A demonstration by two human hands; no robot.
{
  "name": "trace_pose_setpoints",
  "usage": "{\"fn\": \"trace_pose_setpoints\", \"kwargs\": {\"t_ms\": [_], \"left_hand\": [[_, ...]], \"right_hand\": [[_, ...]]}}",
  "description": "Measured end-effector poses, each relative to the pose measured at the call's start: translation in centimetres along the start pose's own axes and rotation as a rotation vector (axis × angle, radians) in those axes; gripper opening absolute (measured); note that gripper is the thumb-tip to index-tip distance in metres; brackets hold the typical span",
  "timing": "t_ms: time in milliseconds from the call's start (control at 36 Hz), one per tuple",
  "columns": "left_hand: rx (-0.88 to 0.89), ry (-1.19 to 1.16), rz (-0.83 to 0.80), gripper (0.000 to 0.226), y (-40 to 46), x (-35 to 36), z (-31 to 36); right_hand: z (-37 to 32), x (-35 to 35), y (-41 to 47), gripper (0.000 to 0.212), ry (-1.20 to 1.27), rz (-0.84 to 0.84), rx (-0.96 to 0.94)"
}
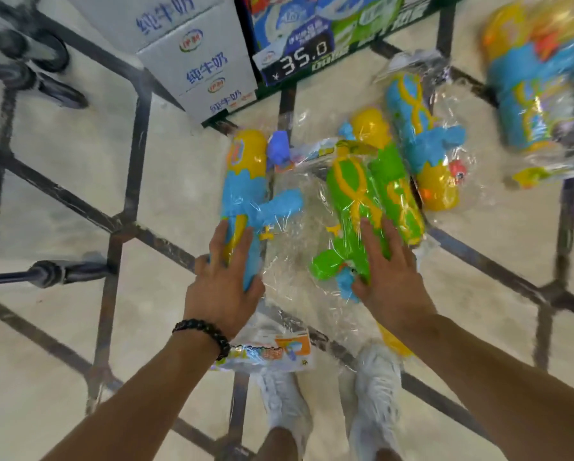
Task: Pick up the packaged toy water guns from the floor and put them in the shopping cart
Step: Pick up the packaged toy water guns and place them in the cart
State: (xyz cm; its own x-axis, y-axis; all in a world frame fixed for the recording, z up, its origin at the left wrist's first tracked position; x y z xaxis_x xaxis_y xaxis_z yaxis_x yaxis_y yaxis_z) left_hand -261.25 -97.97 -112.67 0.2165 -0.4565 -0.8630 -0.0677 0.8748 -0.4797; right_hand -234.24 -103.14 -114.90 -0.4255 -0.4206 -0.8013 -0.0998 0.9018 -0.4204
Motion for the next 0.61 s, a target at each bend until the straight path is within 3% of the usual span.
{"fn": "trace_pose_setpoints", "kwargs": {"t_ms": [278,611], "left_hand": [[0.008,-0.059,0.051,0.081,-11.7,-18.2,2.2],[0.024,-0.141,0.17,0.083,-22.4,-40.1,3.3]], "right_hand": [[-8.3,-17.1,-9.5,0.101,0.06,0.038,-0.019],[-21.8,-36.8,-17.3,0.103,0.071,0.206,-0.115]]}}
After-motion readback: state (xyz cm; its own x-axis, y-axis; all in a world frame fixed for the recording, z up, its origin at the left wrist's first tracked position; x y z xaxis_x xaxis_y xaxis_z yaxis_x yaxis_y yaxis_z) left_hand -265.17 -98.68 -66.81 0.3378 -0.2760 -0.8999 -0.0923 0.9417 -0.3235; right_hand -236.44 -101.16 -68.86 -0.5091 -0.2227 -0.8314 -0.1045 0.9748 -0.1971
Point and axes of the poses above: each hand's wrist, its own y-axis towards the middle knuckle, its own x-axis out of the palm, z = x × y, the point moved 7 cm from there along y, towards the middle knuckle, and after that the axes turned 15 degrees about -x, right-handed, at the moved point
